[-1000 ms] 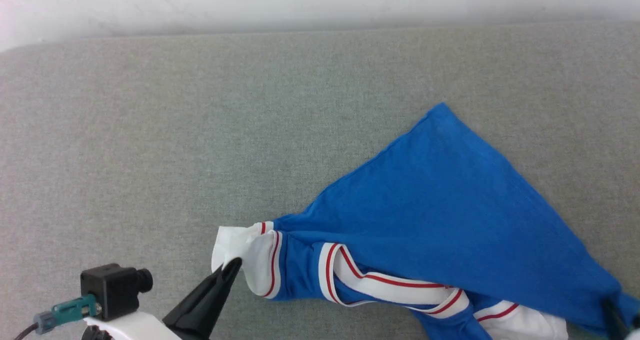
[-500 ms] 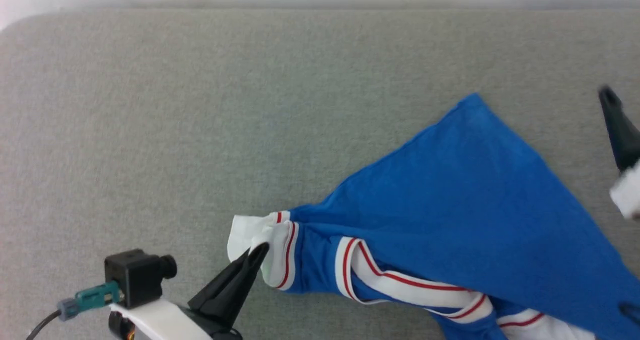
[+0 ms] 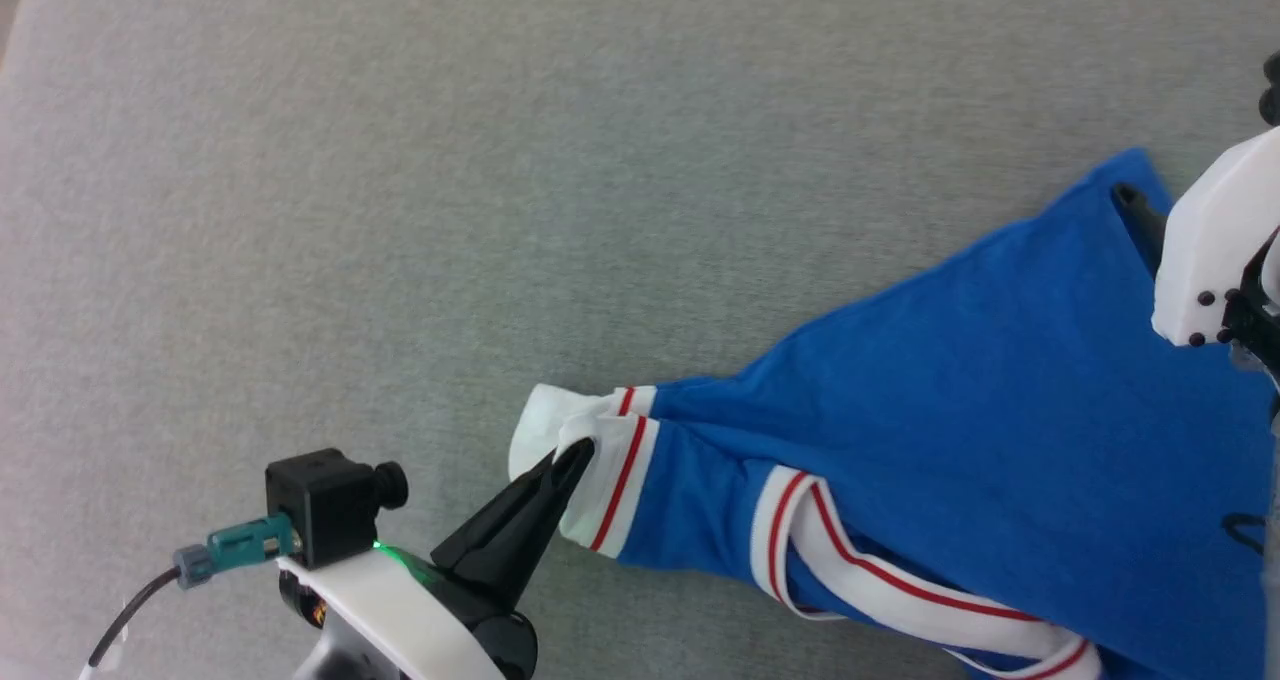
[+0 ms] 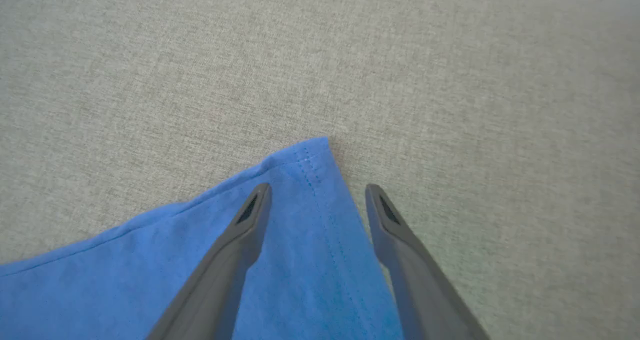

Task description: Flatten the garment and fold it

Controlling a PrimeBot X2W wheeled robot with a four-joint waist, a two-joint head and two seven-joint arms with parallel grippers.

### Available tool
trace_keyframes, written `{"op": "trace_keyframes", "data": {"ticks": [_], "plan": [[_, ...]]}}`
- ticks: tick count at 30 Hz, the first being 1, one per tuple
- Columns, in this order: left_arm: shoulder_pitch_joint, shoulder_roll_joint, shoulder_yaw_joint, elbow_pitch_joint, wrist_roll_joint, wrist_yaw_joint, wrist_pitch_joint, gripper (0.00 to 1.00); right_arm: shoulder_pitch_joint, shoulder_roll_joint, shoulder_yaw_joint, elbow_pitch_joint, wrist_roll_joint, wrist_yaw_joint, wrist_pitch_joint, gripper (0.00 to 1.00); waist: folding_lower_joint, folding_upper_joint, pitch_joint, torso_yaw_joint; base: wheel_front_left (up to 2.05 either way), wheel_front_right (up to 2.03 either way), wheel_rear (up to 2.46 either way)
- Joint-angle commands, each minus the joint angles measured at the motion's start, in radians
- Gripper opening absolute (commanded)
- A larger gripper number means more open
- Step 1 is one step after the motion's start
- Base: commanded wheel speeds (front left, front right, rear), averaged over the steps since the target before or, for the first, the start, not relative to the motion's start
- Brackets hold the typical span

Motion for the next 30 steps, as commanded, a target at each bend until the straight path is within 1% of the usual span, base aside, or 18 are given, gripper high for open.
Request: {"op": "trace_keyframes", "data": {"ticks": [1,6,7,8,13,17,20,24,27,30], "plan": [[-0.020,-0.006,-0.003,0.006,0.001,-0.012,-0.006,0.00,-0.012,-0.009,-0.002,0.014,-0.011,-0.001,-0.004,1.00,-0.0003,0.0001,0.048,0.053,0.00,0.00,0.00],[-0.034,-0.012,-0.008,0.016,-0.001,-0.018,-0.009,0.00,0.004,-0.019,-0.010,0.075,-0.022,-0.001,0.000,1.00,-0.0003,0.0001,0.063,0.067,0.00,0.00,0.00],[-0.035,-0.012,-0.007,0.017,-0.001,-0.017,-0.010,0.00,0.008,-0.014,-0.014,0.084,-0.023,-0.001,0.008,0.43,-0.0003,0.0001,0.066,0.067,0.00,0.00,0.00],[-0.036,-0.012,-0.007,0.018,-0.001,-0.017,-0.010,0.00,0.012,-0.009,-0.017,0.088,-0.022,-0.001,0.016,0.00,-0.0003,0.0001,0.068,0.066,0.00,0.00,0.00],[-0.039,-0.007,0.000,0.022,0.000,-0.014,-0.011,0.00,0.014,0.000,-0.019,0.079,-0.022,-0.001,0.034,0.00,-0.0003,0.0001,0.064,0.051,0.00,0.00,0.00],[-0.048,0.001,0.010,0.021,0.009,-0.013,-0.017,0.00,0.003,0.001,-0.012,0.047,-0.012,-0.001,-0.005,0.00,-0.0003,0.0001,0.028,0.022,0.00,0.00,0.00],[-0.073,0.013,0.028,0.020,0.038,-0.008,-0.027,0.00,-0.012,0.005,-0.007,0.025,0.010,-0.001,-0.051,0.00,-0.0003,0.0001,-0.015,-0.005,0.00,0.00,0.00],[-0.147,0.024,0.070,0.034,0.086,-0.002,-0.063,0.00,-0.037,0.019,-0.014,0.002,0.035,-0.001,-0.142,0.00,-0.0003,0.0001,-0.082,-0.043,0.00,0.00,0.00],[-0.225,0.032,0.095,0.063,0.109,0.001,-0.067,0.00,-0.053,0.031,-0.020,-0.006,0.042,-0.001,-0.206,0.00,-0.0003,0.0001,-0.134,-0.071,0.00,0.00,0.00],[-0.330,0.051,0.112,0.101,0.137,0.000,-0.046,0.00,-0.080,0.048,-0.024,-0.005,0.052,-0.001,-0.254,0.00,-0.0003,0.0001,-0.183,-0.100,0.00,0.00,0.00]]}}
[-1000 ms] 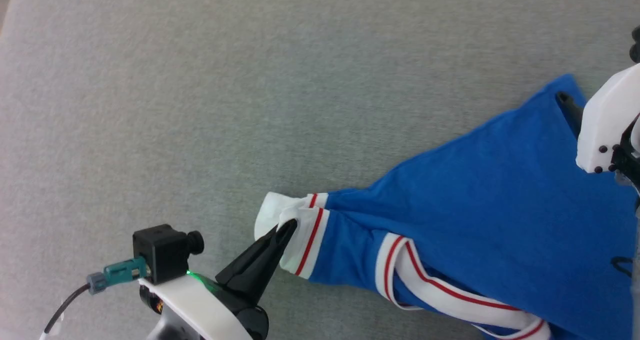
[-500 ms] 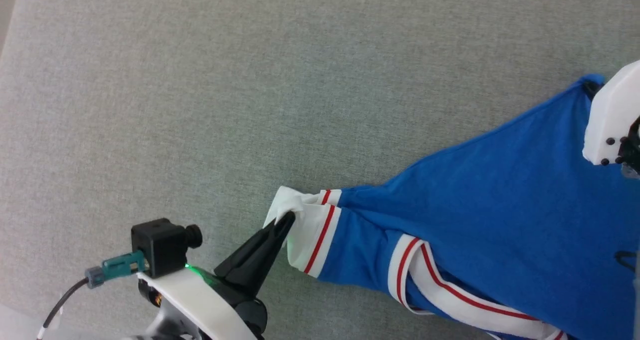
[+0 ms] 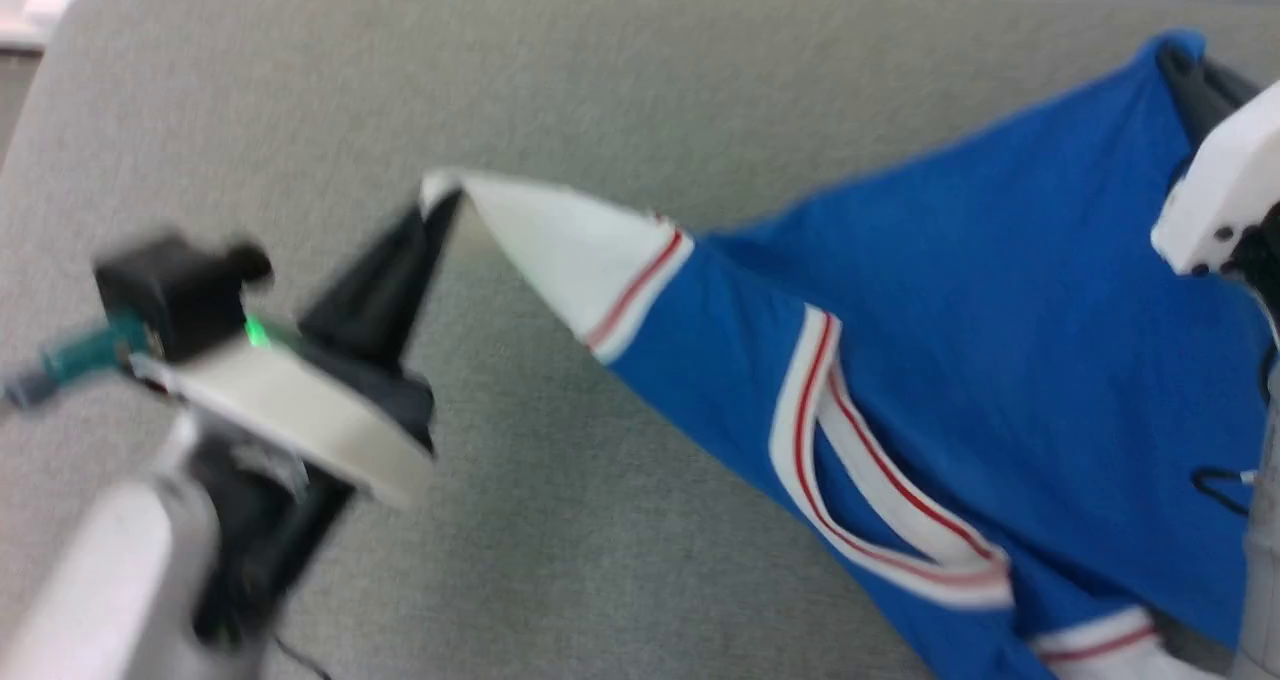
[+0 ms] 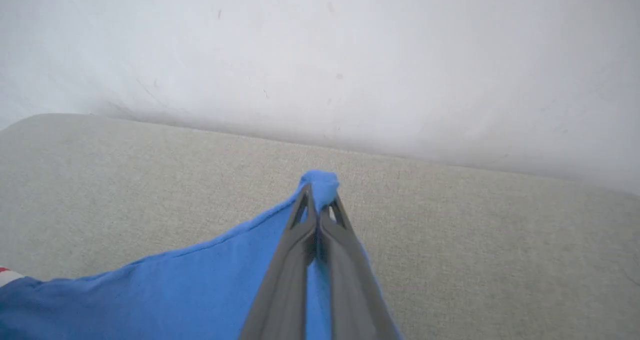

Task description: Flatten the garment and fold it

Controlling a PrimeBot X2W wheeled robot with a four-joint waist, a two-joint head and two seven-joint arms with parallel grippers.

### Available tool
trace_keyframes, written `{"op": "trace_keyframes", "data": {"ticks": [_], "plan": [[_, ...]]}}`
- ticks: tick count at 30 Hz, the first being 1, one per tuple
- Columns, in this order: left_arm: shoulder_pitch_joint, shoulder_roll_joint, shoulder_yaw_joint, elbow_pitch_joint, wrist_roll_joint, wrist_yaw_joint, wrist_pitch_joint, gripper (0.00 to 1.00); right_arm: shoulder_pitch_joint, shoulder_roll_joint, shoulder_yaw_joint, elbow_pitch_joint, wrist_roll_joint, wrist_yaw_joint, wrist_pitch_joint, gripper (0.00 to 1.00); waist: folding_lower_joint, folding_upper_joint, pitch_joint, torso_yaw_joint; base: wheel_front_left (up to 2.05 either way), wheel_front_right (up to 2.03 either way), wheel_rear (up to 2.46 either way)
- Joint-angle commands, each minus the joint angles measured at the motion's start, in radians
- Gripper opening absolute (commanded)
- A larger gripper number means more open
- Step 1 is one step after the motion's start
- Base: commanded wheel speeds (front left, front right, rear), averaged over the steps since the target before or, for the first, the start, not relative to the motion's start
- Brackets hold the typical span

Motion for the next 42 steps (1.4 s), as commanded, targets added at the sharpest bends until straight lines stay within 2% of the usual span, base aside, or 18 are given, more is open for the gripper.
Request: {"op": "trace_keyframes", "data": {"ticks": [1,8,14,21,24,31,42], "plan": [[-0.040,0.008,0.006,0.010,0.012,0.002,0.006,0.00,-0.025,0.006,-0.003,-0.002,0.008,-0.001,-0.014,0.00,0.0000,0.0001,-0.091,-0.071,0.00,0.00,0.00],[-0.358,0.058,-0.003,0.158,0.068,-0.030,0.118,0.00,-0.146,0.022,0.002,0.032,0.010,-0.001,-0.088,0.00,0.0000,0.0001,-0.188,-0.125,0.00,0.00,0.00],[-0.625,0.067,-0.039,0.336,0.103,-0.069,0.213,0.00,-0.299,0.017,0.037,0.110,0.003,-0.001,-0.109,0.00,0.0000,0.0001,-0.234,-0.168,0.00,0.00,0.00],[-0.890,0.096,-0.093,0.551,0.202,-0.111,0.239,0.00,-0.513,0.044,0.055,0.266,-0.045,-0.001,-0.139,0.00,0.0000,0.0001,-0.245,-0.218,0.00,0.00,0.00],[-0.978,0.087,-0.103,0.626,0.216,-0.120,0.232,0.00,-0.584,0.054,0.050,0.340,-0.070,-0.001,-0.148,0.00,0.0000,0.0001,-0.241,-0.233,0.00,0.00,0.00],[-1.120,0.072,-0.117,0.743,0.239,-0.127,0.206,0.00,-0.708,0.071,0.023,0.469,-0.130,-0.001,-0.155,0.00,0.0000,0.0001,-0.184,-0.257,0.00,0.00,0.00],[-1.371,0.083,-0.088,0.800,0.289,-0.126,0.068,0.00,-0.888,0.083,-0.038,0.519,-0.215,-0.001,-0.206,0.00,0.0000,0.0001,0.060,-0.251,0.00,0.00,0.00]]}}
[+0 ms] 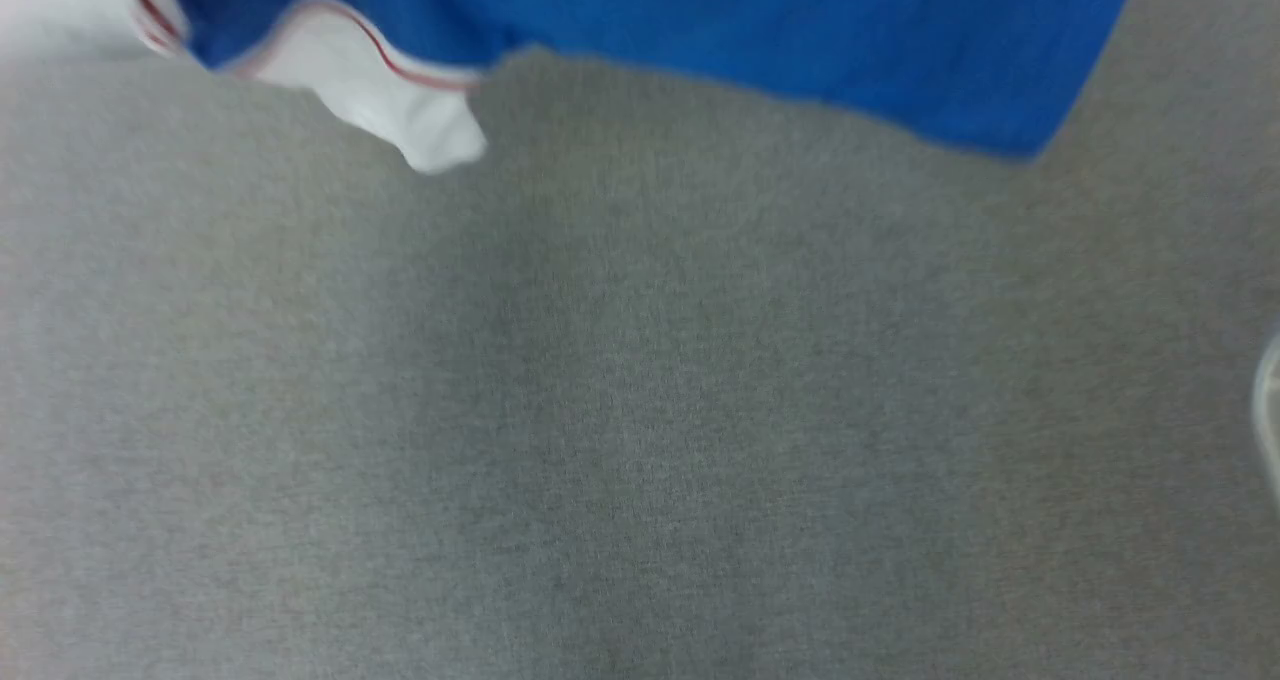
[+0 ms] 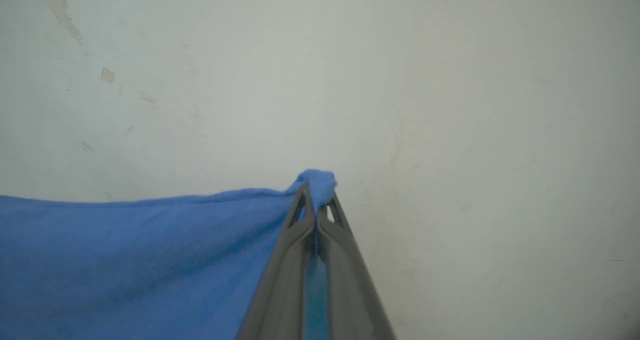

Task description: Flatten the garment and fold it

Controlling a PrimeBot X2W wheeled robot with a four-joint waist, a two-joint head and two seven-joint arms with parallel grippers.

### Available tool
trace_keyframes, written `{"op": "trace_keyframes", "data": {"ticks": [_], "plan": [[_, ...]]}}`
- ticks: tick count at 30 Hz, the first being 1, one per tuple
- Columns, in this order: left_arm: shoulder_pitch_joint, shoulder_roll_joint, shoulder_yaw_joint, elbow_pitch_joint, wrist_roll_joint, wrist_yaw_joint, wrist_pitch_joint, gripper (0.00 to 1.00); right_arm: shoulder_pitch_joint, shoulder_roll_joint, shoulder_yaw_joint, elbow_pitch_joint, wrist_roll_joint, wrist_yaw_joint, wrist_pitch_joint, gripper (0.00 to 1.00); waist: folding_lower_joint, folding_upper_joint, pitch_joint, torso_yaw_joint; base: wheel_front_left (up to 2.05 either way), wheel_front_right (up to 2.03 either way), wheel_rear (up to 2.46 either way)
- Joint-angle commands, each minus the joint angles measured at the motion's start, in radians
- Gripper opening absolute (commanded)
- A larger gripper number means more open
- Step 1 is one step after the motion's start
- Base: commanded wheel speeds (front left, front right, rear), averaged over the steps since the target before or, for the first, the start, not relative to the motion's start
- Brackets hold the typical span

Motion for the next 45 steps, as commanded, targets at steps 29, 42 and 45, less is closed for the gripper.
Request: {"op": "trace_keyframes", "data": {"ticks": [29,42,45], "plan": [[-0.024,-0.038,0.008,0.062,-0.030,-0.008,-0.341,0.00,-0.160,-0.052,0.050,0.167,-0.068,-0.001,-0.289,0.00,-0.0002,0.0000,0.407,0.063,0.00,0.00,0.00],[0.474,0.048,0.002,-0.307,-0.154,0.024,-0.348,0.00,0.328,-0.137,0.155,-0.213,0.253,-0.001,-0.220,0.00,-0.0002,0.0000,0.272,0.085,0.00,0.00,0.00],[0.660,0.076,0.016,-0.443,-0.175,0.080,-0.341,0.00,0.525,-0.135,0.111,-0.358,0.303,-0.001,-0.175,0.00,-0.0002,0.0000,0.220,0.086,0.00,0.00,0.00]]}}
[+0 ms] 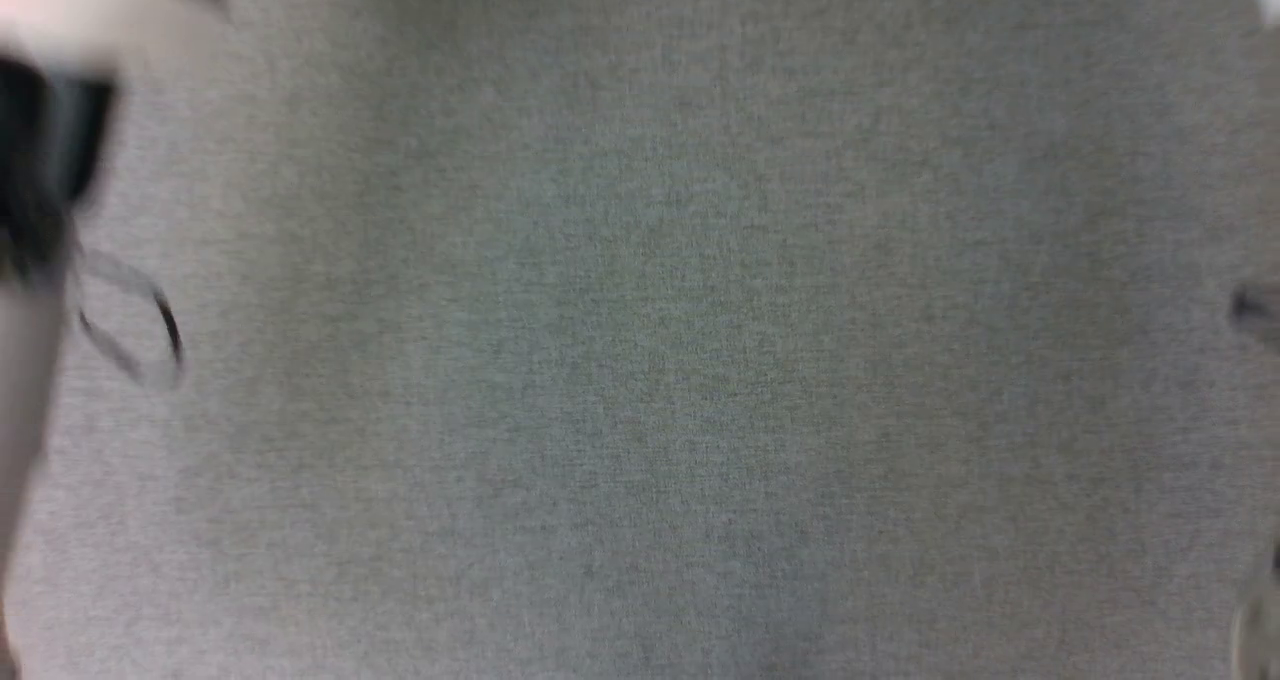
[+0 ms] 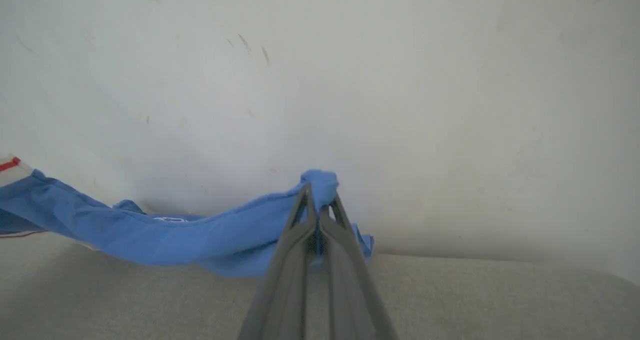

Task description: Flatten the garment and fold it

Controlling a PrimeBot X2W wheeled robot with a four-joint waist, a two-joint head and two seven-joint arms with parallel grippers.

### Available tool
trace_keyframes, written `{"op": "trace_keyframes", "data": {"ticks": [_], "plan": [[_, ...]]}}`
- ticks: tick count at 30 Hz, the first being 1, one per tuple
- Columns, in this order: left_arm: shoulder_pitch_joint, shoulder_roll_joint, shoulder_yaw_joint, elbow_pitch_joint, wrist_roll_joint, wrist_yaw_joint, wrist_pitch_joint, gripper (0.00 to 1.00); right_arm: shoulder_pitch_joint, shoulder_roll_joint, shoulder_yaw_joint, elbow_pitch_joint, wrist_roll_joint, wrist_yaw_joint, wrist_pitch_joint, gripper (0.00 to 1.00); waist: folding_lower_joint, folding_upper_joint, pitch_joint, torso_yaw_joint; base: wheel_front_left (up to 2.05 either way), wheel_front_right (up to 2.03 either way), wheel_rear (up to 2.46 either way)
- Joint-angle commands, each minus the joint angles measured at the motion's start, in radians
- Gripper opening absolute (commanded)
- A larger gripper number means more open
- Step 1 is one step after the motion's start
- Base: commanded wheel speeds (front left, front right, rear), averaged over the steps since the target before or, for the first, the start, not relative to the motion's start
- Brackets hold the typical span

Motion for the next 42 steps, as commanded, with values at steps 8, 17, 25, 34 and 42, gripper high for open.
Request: {"op": "trace_keyframes", "data": {"ticks": [8,17,25,34,42], "plan": [[0.462,0.061,-0.001,-0.258,-0.016,0.142,0.004,0.00,0.434,0.036,-0.083,-0.239,0.053,-0.001,0.043,0.00,0.0002,-0.0001,-0.161,0.010,0.00,0.00,0.00],[0.829,0.094,-0.073,-0.270,-0.121,0.179,0.086,0.00,0.764,0.072,-0.094,-0.325,0.096,-0.001,0.103,0.00,0.0002,-0.0001,-0.248,0.020,0.00,0.00,0.00],[1.042,0.094,-0.149,-0.198,-0.235,0.165,0.154,0.00,1.007,0.087,-0.136,-0.319,0.120,-0.001,0.190,0.00,0.0002,-0.0001,-0.310,0.030,0.00,0.00,0.00],[1.192,0.126,-0.172,-0.214,-0.402,0.152,0.271,0.00,1.259,0.028,-0.128,-0.308,0.181,-0.001,0.358,0.00,0.0002,-0.0001,-0.390,0.050,0.00,0.00,0.00],[1.329,0.177,-0.184,-0.289,-0.499,0.187,0.348,0.00,1.405,0.042,-0.164,-0.312,0.215,-0.001,0.506,0.00,0.0002,-0.0001,-0.452,0.059,0.00,0.00,0.00]]}}
